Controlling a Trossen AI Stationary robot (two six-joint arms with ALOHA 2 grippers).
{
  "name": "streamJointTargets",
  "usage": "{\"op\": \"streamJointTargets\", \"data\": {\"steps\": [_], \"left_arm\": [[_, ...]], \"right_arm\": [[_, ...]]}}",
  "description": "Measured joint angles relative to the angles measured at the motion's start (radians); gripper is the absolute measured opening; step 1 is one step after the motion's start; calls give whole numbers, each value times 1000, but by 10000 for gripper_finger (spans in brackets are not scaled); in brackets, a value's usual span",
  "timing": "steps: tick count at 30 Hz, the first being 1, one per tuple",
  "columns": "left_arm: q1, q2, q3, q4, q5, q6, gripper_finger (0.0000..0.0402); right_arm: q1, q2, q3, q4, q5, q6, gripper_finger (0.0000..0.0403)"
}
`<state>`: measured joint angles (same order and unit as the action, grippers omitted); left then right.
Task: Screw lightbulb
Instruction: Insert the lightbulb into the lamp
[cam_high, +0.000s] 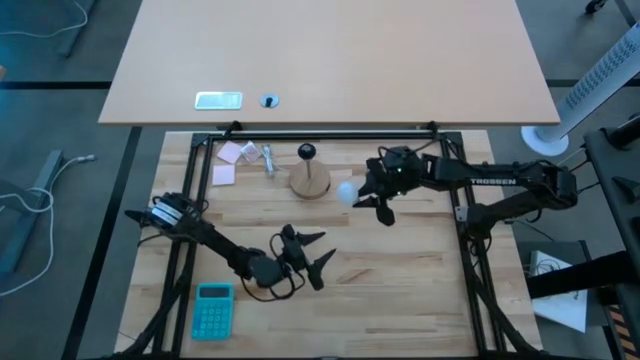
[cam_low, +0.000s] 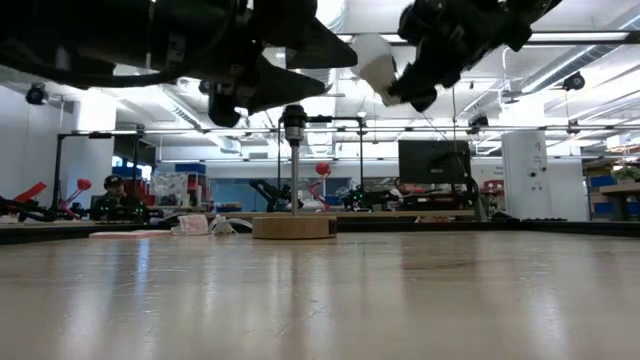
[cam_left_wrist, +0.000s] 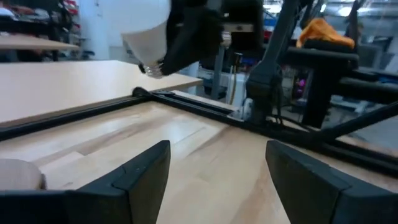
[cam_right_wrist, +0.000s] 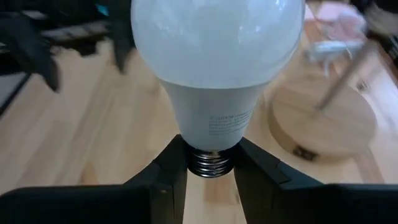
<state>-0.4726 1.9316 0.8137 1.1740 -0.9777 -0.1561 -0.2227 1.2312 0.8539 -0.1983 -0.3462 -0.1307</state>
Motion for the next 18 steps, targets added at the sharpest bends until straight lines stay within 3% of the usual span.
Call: {"op": "streamJointTargets", "data": {"steps": [6, 12, 18], "left_arm": [[29, -39, -26, 5, 26, -17, 279], [50, -49, -13, 77, 50, 71, 291], [59, -49, 28, 168, 56, 213, 291]], "right_arm": [[69, 0, 0, 130, 1, 32, 95], [131, 0, 2, 274, 2, 54, 95], [165, 0, 2, 292, 5, 61, 94]]}}
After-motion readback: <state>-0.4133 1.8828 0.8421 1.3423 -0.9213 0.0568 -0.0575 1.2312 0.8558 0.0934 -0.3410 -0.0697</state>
